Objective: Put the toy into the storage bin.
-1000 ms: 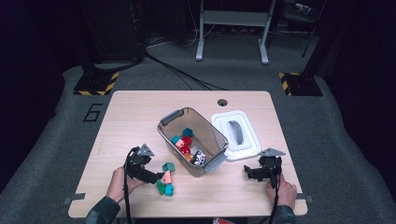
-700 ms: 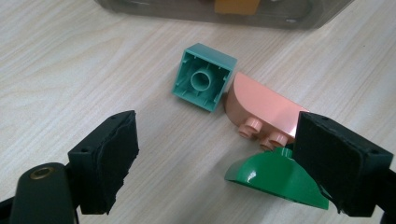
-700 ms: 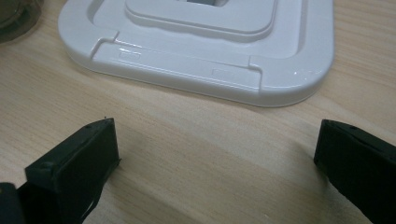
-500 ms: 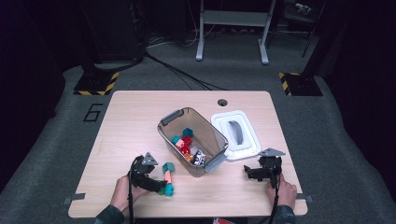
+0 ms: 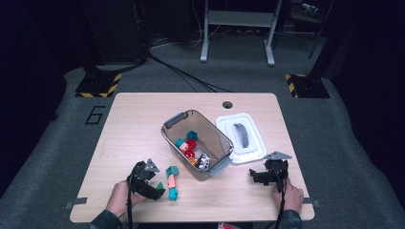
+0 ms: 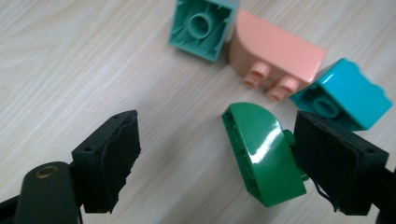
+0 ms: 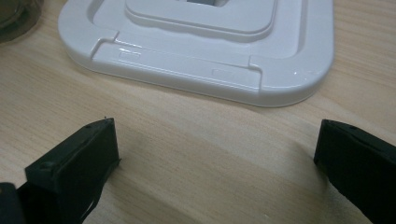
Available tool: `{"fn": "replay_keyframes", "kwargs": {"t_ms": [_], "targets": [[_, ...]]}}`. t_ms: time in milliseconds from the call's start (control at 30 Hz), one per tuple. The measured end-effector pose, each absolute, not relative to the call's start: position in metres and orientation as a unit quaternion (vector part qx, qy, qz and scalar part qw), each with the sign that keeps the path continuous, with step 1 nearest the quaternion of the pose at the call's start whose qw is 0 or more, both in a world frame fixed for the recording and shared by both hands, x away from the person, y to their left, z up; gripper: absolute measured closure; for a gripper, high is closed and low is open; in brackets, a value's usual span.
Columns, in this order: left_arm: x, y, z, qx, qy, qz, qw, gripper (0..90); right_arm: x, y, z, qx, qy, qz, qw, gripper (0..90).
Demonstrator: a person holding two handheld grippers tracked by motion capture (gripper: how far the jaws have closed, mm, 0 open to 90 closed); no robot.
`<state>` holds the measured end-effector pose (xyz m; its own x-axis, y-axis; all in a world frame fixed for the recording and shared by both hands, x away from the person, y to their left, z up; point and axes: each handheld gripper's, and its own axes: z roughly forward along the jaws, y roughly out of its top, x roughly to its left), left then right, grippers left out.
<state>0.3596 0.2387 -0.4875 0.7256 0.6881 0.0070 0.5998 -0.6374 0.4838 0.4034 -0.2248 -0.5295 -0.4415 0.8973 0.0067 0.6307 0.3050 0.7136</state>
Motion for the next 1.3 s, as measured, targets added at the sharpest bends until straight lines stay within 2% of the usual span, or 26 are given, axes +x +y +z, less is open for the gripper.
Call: {"fn": "replay_keyframes", "kwargs": {"t_ms": [167, 467, 700, 900, 1300], "targets": [[0.362, 0.241, -0.486, 0.899, 0.360, 0.095, 0.230, 17.7, 0.403, -0.225, -0.529, 0.488, 0.782, 0.330, 0.202, 0.0], [0.362, 0.236, -0.486, 0.904, 0.355, 0.090, 0.218, 46.7, 0.403, -0.225, -0.529, 0.488, 0.782, 0.330, 0.202, 0.0], [0.362, 0.239, -0.485, 0.904, 0.356, 0.093, 0.216, 62.9, 0.403, -0.225, -0.529, 0.488, 0.782, 0.330, 0.202, 0.0], [0.362, 0.242, -0.484, 0.904, 0.357, 0.101, 0.213, 66.0, 0.403, -0.225, -0.529, 0.488, 0.782, 0.330, 0.202, 0.0], [0.371, 0.247, -0.465, 0.897, 0.360, 0.099, 0.238, 66.4, 0.403, -0.225, -0.529, 0.488, 0.782, 0.330, 0.202, 0.0]]}}
